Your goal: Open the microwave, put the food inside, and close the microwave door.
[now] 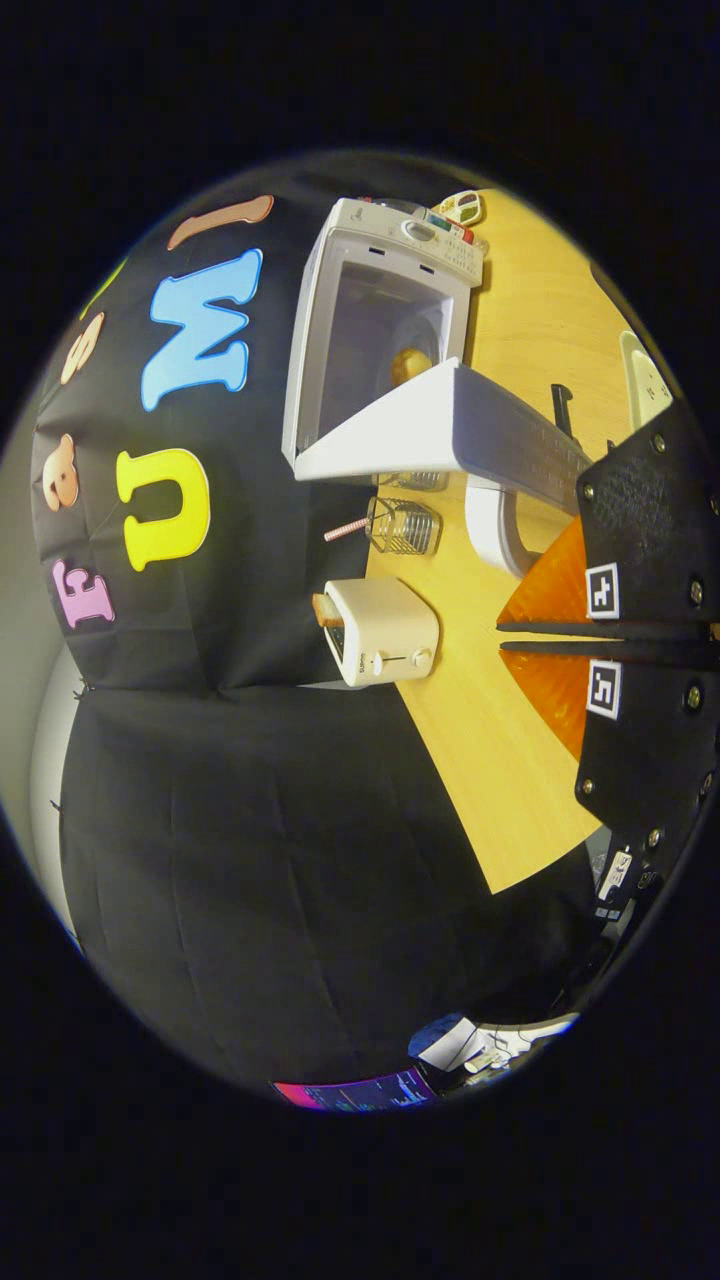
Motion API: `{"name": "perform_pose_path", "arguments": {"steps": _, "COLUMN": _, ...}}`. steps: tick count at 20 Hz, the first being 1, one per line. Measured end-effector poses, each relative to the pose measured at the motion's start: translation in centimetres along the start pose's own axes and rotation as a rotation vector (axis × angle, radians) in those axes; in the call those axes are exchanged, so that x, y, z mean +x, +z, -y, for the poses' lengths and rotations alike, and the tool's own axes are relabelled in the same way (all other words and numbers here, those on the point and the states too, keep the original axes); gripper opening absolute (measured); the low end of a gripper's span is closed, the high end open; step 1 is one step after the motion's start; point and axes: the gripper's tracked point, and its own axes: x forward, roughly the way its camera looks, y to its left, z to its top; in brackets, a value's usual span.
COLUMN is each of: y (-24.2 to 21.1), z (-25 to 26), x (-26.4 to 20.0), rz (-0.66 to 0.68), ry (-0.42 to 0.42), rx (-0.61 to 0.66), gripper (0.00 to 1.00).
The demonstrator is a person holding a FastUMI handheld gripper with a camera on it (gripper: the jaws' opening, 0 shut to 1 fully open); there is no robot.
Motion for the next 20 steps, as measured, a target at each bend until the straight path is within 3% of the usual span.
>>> {"name": "perform_pose_path", "arguments": {"steps": 20, "y": 0.3, "z": 15.9, "x": -3.5, "rz": 0.02, "ry": -0.242, "rx": 0.074, "gripper": 0.01}}
